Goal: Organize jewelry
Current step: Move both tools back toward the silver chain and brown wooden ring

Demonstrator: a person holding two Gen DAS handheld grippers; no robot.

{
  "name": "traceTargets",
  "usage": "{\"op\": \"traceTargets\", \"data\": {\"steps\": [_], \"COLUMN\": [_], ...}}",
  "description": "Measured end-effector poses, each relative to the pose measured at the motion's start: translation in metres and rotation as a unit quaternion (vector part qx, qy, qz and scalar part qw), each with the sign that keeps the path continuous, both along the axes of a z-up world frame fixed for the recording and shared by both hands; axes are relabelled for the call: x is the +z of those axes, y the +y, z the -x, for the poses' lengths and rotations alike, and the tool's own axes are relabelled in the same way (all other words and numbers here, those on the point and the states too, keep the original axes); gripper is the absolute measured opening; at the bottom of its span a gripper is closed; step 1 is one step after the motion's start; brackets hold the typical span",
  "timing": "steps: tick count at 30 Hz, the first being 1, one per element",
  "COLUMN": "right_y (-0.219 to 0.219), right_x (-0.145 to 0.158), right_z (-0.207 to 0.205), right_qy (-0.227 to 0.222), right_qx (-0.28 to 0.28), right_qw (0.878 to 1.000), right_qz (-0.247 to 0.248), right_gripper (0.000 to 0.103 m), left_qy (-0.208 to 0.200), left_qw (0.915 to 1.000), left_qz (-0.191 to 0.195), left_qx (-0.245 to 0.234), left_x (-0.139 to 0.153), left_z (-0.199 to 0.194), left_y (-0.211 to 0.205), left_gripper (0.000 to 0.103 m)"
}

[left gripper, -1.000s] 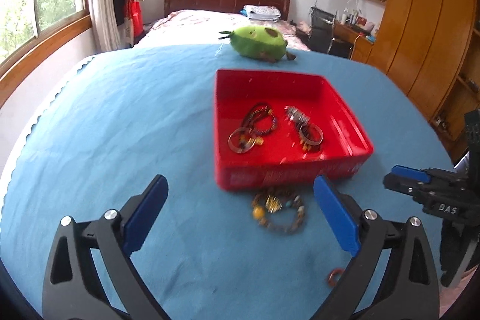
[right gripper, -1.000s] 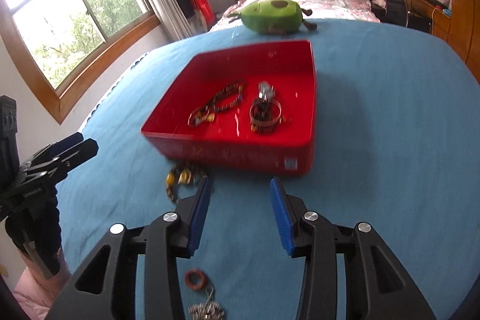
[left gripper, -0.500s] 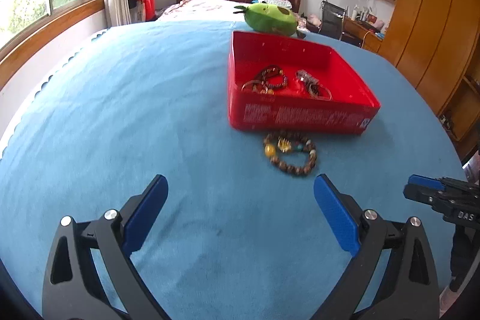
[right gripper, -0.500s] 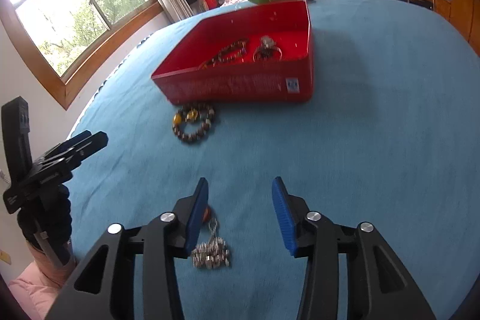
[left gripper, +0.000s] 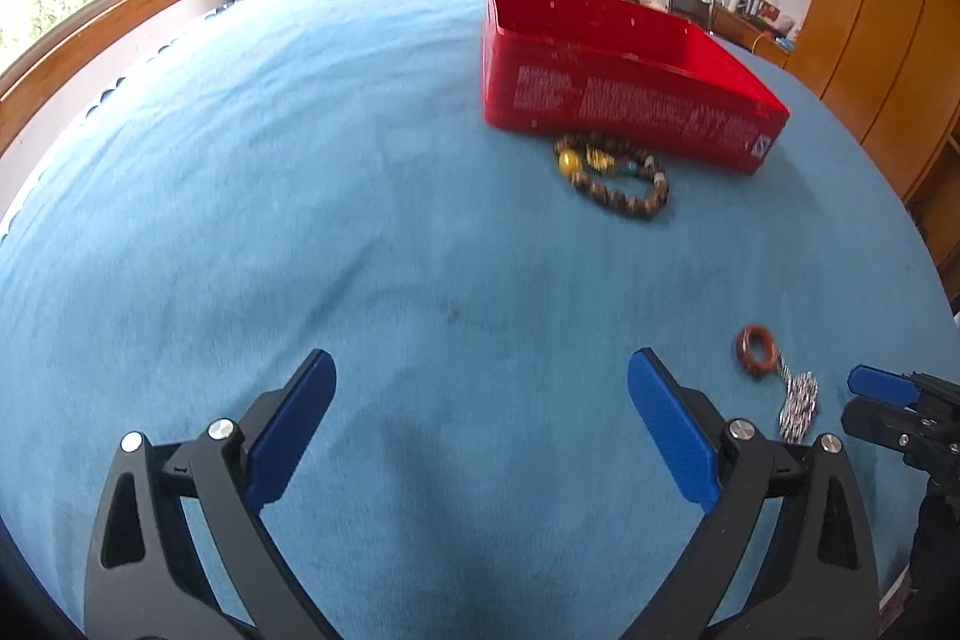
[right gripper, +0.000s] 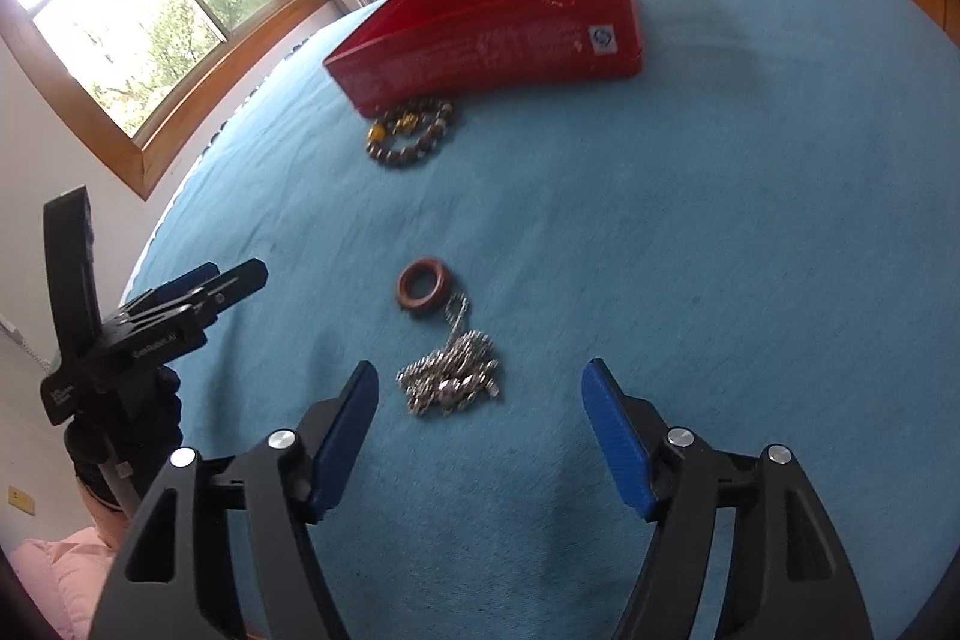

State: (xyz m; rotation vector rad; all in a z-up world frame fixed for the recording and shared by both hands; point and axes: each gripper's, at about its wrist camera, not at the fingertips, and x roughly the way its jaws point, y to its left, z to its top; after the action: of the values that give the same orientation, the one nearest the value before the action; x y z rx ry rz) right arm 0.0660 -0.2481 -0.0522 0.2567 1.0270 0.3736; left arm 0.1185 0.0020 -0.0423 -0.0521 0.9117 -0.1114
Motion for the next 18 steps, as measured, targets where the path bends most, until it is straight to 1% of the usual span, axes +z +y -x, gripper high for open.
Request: {"op": "traceTargets", "data": {"steps": [2, 6, 10, 16, 18], "right_y": [0.006, 0.019, 0.03, 0.036, 0.037], "right_x": [-0.003, -0.003, -0.005, -0.008, -0.009], "right_z": [0.003, 0.009, 0.008, 0.005, 0.003], "right_qy": [-0.002, -0.024, -0.024, -0.024, -0.025], "right_qx": [0.005, 0.01, 0.026, 0.023, 0.018], "right_qw": [1.0, 0.999, 0.998, 0.997, 0.996], "right_qz": [0.01, 0.045, 0.051, 0.073, 0.083], "right_gripper": [0.072, 0.073, 0.073, 0.055, 0.052], "left_qy": [-0.001, -0.002, 0.005, 0.002, 0.003], "left_qw": [1.0, 1.0, 0.9999, 0.9997, 0.9994], "left_qz": [-0.002, -0.008, -0.011, -0.02, -0.025], "left_qx": [-0.002, -0.004, -0.009, -0.016, -0.021], "left_x": [-0.003, -0.008, -0.011, -0.008, -0.009], "left_z": [0.006, 0.015, 0.015, 0.018, 0.018], "left_y": [0.0, 0.0, -0.001, -0.001, -0.004], "left_gripper": [0.097, 0.098, 0.098, 0.098, 0.098]}}
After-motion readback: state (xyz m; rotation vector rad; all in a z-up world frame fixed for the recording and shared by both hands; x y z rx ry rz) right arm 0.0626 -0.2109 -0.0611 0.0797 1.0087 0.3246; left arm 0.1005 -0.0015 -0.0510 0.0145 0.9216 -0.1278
